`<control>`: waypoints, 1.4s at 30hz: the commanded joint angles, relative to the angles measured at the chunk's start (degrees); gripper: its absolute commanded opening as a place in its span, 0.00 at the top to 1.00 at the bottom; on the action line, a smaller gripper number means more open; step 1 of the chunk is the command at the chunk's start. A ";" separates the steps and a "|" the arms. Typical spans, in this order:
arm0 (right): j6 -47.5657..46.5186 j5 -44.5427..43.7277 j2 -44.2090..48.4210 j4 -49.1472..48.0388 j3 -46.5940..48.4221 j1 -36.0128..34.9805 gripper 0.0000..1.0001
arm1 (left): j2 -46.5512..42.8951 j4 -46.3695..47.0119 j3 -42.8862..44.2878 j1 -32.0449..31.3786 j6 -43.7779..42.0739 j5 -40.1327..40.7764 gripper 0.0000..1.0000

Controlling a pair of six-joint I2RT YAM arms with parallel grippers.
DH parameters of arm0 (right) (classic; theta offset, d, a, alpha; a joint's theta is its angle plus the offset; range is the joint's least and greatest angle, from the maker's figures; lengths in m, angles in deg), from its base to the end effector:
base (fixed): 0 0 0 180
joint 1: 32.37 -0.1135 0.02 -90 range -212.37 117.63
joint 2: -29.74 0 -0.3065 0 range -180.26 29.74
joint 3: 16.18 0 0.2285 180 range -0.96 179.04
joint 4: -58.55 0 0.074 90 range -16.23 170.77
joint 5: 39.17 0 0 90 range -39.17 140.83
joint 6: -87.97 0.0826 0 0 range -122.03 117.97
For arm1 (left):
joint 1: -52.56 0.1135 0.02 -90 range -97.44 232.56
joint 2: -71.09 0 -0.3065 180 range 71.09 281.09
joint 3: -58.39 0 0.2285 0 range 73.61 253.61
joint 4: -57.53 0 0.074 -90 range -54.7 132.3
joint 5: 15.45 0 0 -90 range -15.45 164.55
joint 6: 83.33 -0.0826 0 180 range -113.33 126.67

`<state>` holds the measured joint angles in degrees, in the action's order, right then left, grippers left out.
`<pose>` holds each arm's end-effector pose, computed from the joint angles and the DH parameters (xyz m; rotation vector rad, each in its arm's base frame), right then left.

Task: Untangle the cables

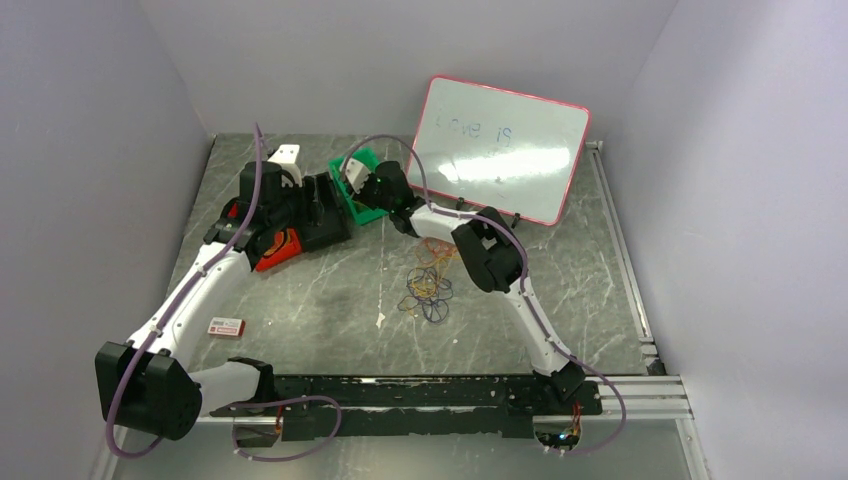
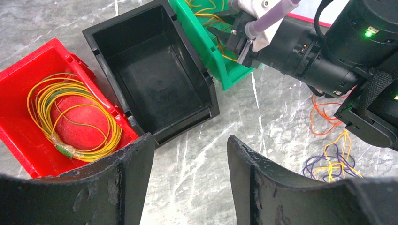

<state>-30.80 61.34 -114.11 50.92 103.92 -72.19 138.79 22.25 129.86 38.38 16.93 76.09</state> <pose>0.4710 0.4123 0.1592 -1.1504 1.4592 0.3039 0.2576 -0.0628 0.3303 0.0568 2.1279 -0.2243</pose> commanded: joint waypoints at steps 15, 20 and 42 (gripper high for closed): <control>-1.98 -5.57 9.10 -1.05 -2.58 -0.28 0.54 | -1.26 -0.60 -0.70 0.36 -0.46 0.83 0.37; -2.23 -6.82 12.36 -2.53 -6.65 -0.33 0.50 | -1.43 -0.38 -0.86 0.38 -0.33 0.37 0.37; 49.96 -15.94 33.59 2.02 -36.43 1.55 0.46 | -1.89 0.44 -1.84 0.37 0.61 -1.71 0.37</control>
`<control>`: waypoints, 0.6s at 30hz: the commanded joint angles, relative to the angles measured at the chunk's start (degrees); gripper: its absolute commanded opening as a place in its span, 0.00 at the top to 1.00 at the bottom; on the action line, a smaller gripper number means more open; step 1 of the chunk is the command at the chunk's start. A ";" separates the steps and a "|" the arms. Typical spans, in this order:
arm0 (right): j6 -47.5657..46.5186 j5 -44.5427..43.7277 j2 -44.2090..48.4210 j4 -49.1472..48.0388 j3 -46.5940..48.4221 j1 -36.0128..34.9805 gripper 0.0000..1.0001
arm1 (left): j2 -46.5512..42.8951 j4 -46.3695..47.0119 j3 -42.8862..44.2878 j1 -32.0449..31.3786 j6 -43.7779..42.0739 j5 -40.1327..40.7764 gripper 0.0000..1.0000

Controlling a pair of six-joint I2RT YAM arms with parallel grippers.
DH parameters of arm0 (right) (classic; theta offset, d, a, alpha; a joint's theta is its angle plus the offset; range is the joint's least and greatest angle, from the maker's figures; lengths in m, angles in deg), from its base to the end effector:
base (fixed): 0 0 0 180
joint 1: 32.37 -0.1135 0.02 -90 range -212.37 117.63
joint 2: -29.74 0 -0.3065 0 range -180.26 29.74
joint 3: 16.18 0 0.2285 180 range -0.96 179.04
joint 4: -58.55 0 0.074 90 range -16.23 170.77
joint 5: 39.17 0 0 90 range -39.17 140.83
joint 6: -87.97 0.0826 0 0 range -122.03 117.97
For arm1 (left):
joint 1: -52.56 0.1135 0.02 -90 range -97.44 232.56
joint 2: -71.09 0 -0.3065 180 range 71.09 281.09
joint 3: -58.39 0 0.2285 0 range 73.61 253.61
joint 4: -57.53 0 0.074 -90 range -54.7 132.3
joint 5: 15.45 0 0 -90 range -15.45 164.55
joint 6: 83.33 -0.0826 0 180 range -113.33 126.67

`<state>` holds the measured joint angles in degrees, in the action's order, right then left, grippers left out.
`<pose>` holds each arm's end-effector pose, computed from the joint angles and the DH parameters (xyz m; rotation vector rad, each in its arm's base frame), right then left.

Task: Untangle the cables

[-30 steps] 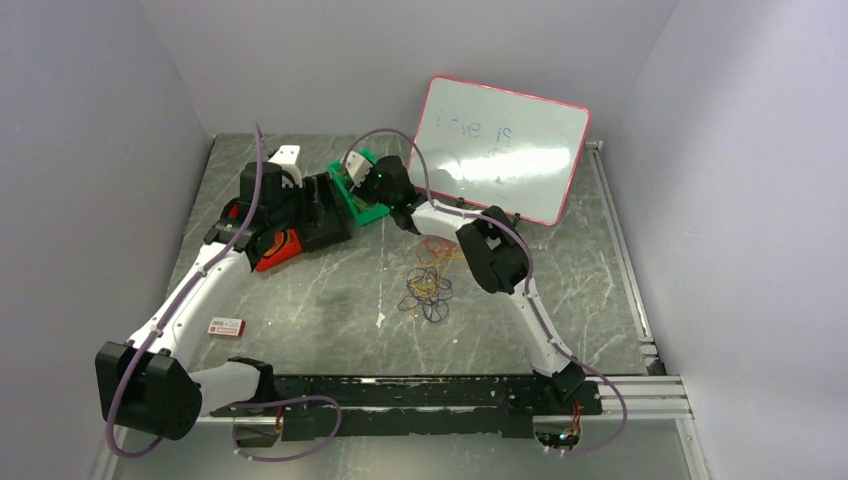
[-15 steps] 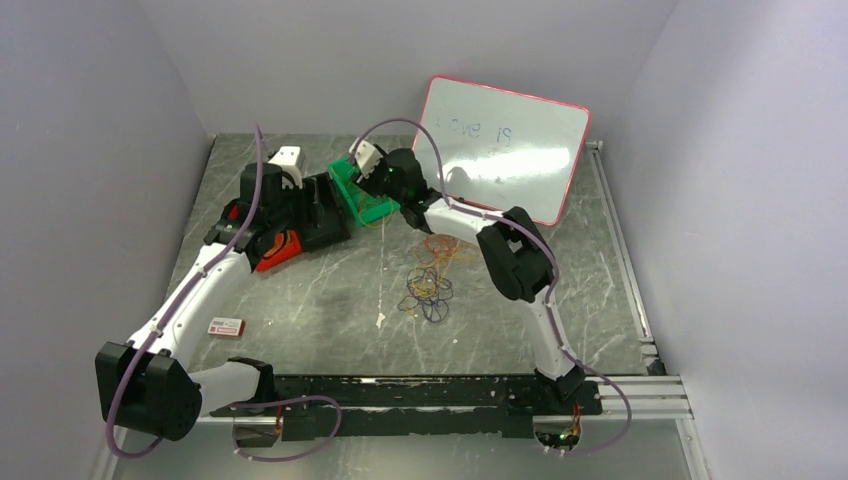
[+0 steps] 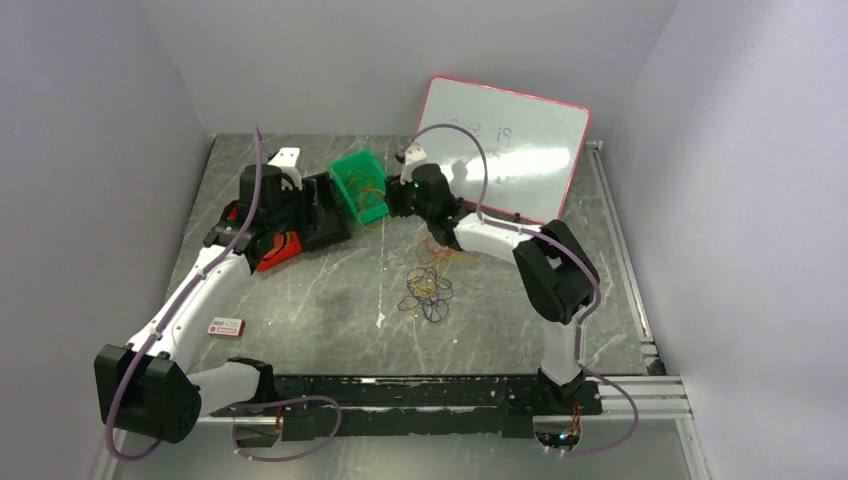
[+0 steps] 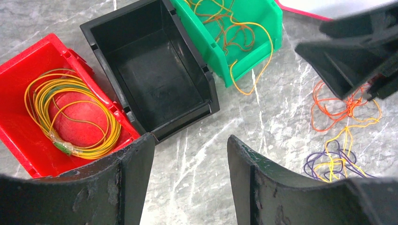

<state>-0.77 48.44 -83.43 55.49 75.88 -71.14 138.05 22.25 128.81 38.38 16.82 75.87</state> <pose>0.3940 0.3120 0.2645 -0.5864 1.8170 0.4369 0.2537 -0.0621 0.3268 0.0614 2.1335 -0.2262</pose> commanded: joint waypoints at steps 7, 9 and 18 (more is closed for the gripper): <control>38.73 -0.19 0.45 -18.60 -16.42 0.48 0.45 | -0.76 0.19 -0.35 0.37 1.18 -2.42 0.37; 41.13 -1.23 -0.84 -20.81 -16.66 0.52 0.45 | -1.22 0.19 -0.48 0.33 1.35 -2.49 0.37; 44.60 -2.36 -9.60 -31.74 -18.27 2.20 0.58 | -1.16 0.54 -1.06 0.34 1.72 -3.22 0.37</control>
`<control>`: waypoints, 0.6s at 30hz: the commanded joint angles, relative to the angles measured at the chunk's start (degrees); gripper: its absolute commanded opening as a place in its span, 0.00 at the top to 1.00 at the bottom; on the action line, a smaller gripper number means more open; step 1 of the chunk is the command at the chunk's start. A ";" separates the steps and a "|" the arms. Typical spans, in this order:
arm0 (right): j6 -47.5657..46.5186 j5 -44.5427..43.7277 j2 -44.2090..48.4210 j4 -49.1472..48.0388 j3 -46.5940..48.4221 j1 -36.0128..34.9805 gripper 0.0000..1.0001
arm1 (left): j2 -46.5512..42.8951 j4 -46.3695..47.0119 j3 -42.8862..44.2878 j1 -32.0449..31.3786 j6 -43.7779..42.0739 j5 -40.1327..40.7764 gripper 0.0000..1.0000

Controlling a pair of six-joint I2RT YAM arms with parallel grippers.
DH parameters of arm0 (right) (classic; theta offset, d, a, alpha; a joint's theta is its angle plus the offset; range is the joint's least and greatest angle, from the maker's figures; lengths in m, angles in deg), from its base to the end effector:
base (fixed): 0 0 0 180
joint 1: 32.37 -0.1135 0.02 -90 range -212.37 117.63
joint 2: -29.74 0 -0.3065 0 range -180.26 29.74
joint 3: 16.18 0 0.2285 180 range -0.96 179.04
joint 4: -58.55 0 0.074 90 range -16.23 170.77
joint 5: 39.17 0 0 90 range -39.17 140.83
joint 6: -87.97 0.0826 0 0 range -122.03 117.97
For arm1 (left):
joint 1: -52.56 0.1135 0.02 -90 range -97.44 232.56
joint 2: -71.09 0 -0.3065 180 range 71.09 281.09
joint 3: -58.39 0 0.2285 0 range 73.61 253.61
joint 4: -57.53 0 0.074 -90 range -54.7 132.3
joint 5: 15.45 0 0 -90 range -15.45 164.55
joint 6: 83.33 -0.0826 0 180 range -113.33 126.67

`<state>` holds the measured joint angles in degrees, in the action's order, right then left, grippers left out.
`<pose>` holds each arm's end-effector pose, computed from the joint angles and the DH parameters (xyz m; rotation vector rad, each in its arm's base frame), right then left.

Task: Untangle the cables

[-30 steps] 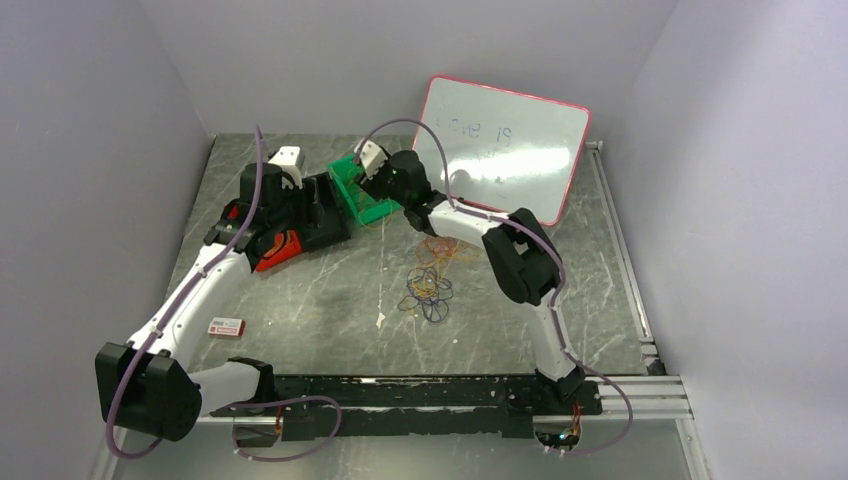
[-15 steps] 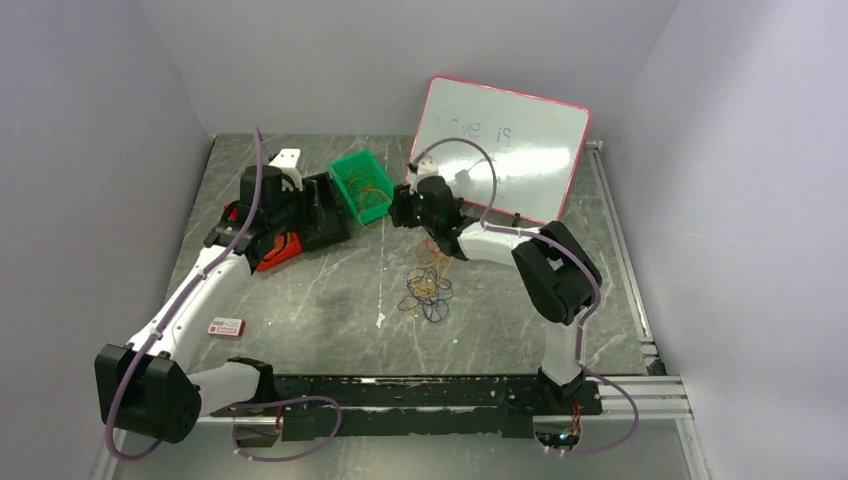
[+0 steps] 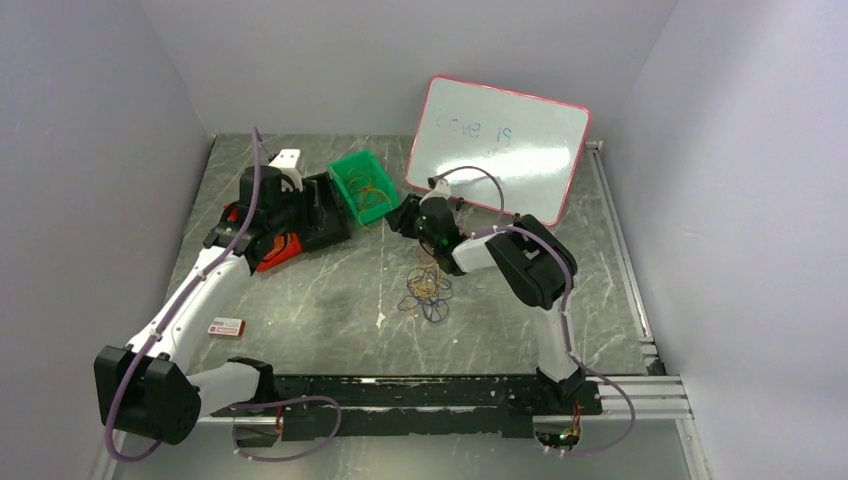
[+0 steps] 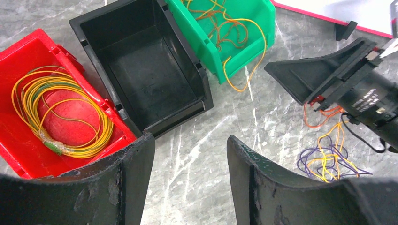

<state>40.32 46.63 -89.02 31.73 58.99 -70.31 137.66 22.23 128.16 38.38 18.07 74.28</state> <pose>0.3844 0.2920 0.1795 0.1289 1.9581 0.8848 0.2509 -0.0638 0.3243 0.0548 2.1421 -0.2673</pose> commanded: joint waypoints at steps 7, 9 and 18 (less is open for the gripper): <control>0.86 1.39 -7.49 -12.16 -2.02 1.98 0.58 | -0.97 0.26 -0.63 0.34 -0.05 -0.74 0.37; 0.56 1.93 -8.18 -12.08 -1.52 1.98 0.58 | -0.87 0.39 -0.83 0.33 -0.06 -0.68 0.37; -2.41 2.39 -10.57 -10.44 0.73 2.04 0.62 | -0.48 0.13 -0.40 0.33 -0.48 -0.17 0.37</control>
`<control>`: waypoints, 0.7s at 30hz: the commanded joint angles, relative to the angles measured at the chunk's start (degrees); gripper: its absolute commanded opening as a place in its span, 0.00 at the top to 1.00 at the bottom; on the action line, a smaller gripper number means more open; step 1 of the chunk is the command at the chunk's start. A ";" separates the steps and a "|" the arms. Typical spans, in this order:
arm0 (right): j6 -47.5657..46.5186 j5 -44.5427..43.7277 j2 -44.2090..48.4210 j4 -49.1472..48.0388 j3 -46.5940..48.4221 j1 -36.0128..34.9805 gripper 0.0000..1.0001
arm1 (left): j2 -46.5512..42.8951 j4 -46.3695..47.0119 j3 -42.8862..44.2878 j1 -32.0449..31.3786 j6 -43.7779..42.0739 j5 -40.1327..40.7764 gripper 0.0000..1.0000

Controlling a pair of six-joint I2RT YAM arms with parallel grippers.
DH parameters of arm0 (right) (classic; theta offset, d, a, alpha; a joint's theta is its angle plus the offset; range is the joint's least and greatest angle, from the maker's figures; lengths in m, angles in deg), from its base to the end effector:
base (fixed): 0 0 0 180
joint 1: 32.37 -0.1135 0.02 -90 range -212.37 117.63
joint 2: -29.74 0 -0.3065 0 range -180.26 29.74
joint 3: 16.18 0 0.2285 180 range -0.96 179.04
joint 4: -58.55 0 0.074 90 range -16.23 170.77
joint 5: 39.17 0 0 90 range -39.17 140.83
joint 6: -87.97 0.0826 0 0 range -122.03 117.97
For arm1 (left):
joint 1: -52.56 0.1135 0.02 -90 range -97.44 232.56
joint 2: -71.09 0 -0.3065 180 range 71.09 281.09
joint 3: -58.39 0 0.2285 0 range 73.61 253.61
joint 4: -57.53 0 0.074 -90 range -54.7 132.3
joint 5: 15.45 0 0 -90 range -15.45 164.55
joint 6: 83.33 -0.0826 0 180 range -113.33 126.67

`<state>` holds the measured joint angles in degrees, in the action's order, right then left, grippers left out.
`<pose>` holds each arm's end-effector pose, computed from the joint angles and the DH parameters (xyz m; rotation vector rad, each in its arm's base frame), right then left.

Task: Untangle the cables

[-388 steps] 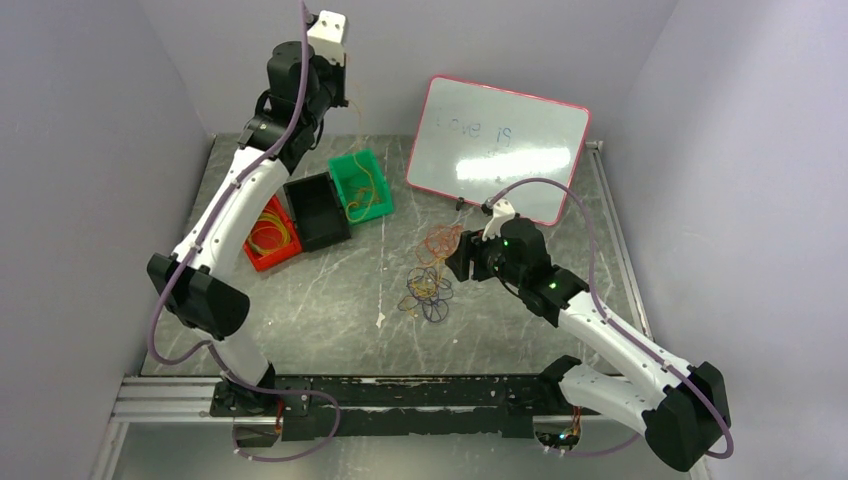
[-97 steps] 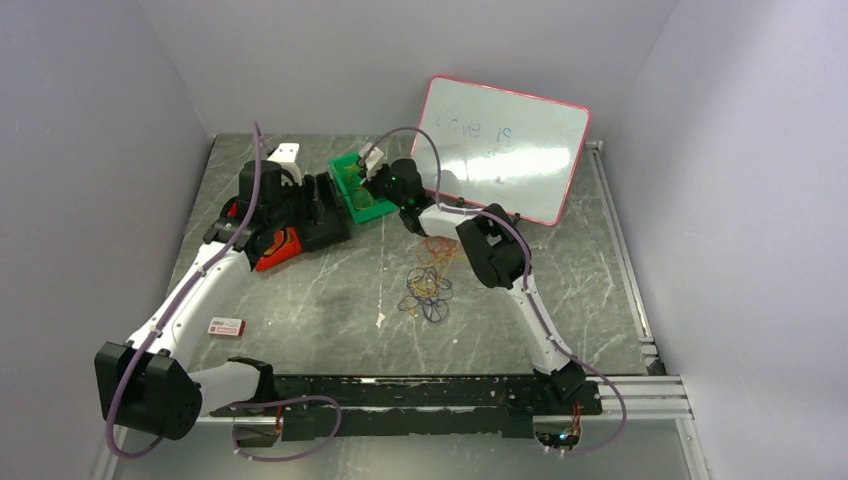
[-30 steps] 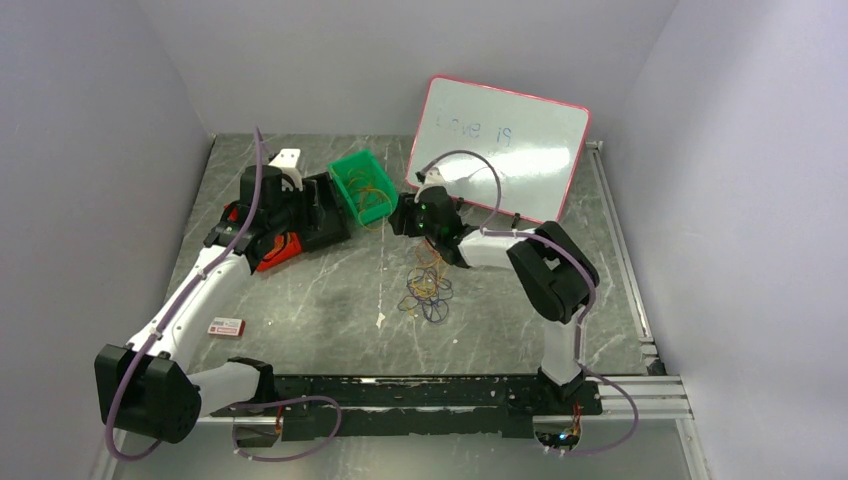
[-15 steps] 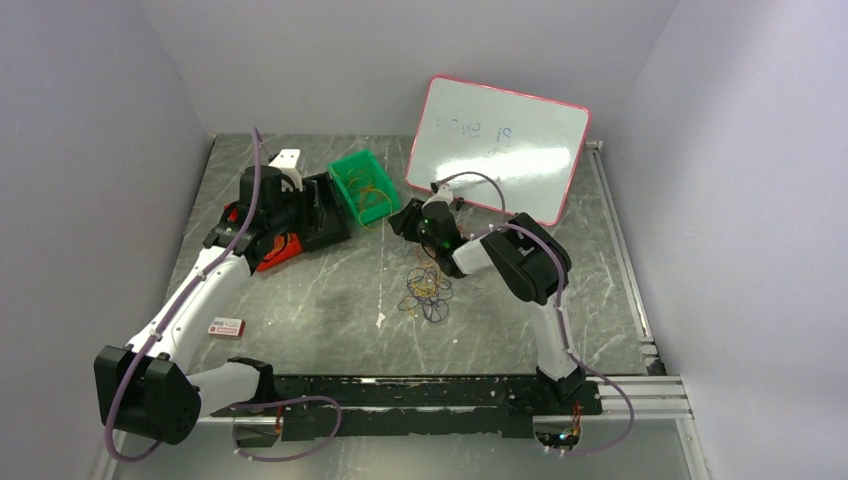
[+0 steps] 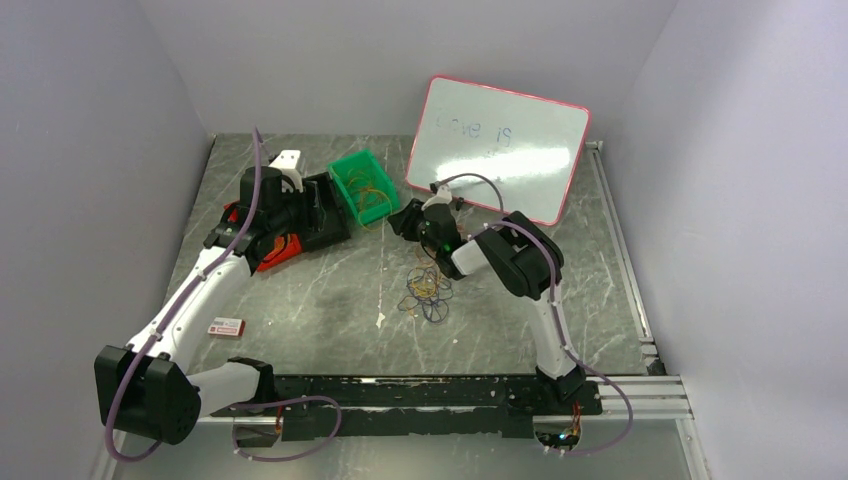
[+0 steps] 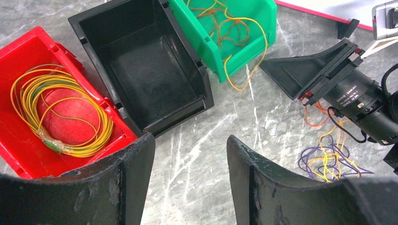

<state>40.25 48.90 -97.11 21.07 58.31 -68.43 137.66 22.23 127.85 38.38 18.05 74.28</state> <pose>0.4015 0.2889 0.1376 0.1299 1.9287 0.9136 0.2506 -0.0637 0.3223 0.0553 2.1475 -0.2661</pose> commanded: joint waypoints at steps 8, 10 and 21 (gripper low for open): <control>-3.79 1.02 -4.88 1.51 4.29 0.15 0.63 | -0.19 0.05 -0.05 0.38 -0.47 -0.10 0.38; -4.03 0.66 -5.19 1.83 4.67 0.16 0.64 | -0.21 -0.05 0.01 0.37 -0.56 0.07 0.38; -8.48 1.14 -5.07 -0.53 4.34 0.05 0.96 | -0.36 -0.22 -0.17 0.30 -0.66 0.31 0.38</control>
<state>35.66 50.19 -101.24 20.43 63.03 -68.43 137.68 22.23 127.85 38.38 18.00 74.32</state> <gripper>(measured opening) 0.072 0.625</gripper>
